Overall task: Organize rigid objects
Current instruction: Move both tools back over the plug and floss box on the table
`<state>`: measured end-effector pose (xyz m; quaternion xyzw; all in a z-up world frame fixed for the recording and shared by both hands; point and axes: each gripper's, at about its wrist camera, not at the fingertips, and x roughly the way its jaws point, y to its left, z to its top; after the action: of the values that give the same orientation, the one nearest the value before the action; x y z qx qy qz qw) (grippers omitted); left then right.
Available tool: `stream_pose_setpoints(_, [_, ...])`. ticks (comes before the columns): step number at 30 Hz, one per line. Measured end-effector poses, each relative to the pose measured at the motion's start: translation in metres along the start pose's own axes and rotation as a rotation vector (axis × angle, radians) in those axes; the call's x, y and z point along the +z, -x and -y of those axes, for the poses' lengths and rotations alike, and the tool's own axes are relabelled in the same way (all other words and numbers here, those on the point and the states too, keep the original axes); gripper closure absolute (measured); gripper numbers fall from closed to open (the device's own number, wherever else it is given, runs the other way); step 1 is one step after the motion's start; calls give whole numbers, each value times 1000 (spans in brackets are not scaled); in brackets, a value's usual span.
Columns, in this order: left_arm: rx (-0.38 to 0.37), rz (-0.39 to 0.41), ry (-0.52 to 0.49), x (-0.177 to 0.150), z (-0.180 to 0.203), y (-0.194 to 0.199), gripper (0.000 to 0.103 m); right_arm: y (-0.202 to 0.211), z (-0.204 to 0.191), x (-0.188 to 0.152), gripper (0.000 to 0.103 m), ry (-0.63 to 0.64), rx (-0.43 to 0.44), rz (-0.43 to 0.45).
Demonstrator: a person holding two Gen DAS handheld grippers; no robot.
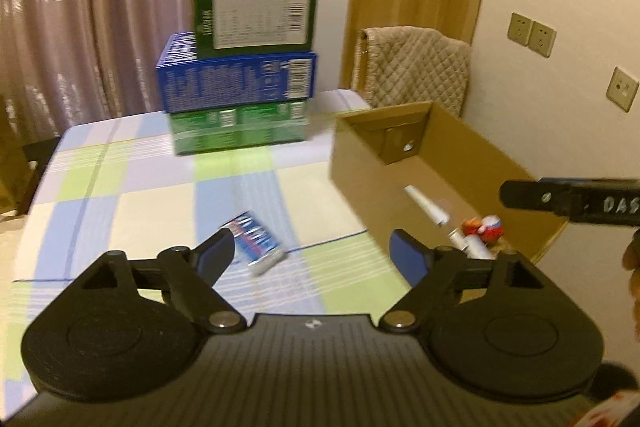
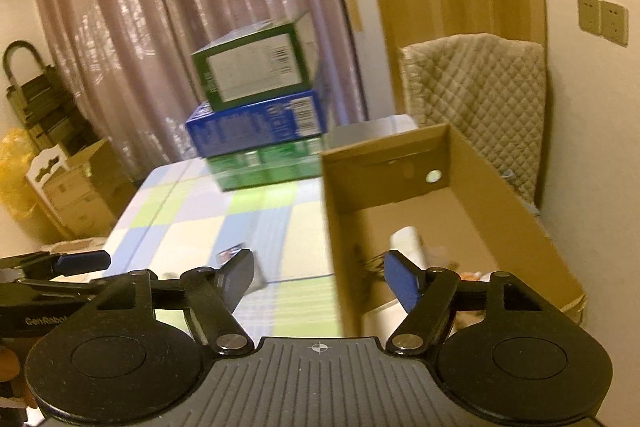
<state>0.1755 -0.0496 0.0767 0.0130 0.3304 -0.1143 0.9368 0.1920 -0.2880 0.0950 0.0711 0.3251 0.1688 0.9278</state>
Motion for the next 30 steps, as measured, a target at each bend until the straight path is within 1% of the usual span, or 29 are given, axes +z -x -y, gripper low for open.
stream_pose_setpoints(2, [19, 3, 33, -12, -18, 13, 16, 3, -15, -6, 34, 21, 10, -5])
stream_pose_setpoints(5, [45, -8, 70, -25, -42, 26, 16, 7, -38, -16, 34, 56, 31, -13])
stream_pose_setpoints(12, [132, -7, 63, -47, -83, 52, 16, 10, -76, -33, 33, 117, 64, -17])
stream_pose_setpoints(15, [151, 0, 74, -55, -99, 54, 16, 5, -82, -41, 33, 135, 74, -27])
stream_pose_setpoints(17, [171, -5, 86, -59, -107, 51, 16, -1, -83, -45, 33, 139, 76, -42])
stream_pose_setpoints(21, [169, 4, 86, -64, -116, 37, 16, -22, -83, -50, 33, 138, 86, -62])
stream_pose_setpoints(23, [163, 1, 74, -67, -119, 22, 16, -36, -83, -53, 34, 135, 91, -69])
stream_pose_setpoints(26, [127, 9, 53, -71, -123, -1, 16, -64, -82, -55, 33, 136, 89, -70])
stream_pose_setpoints(30, [144, -6, 7, -79, -131, -40, 16, -106, -82, -60, 34, 142, 99, -105])
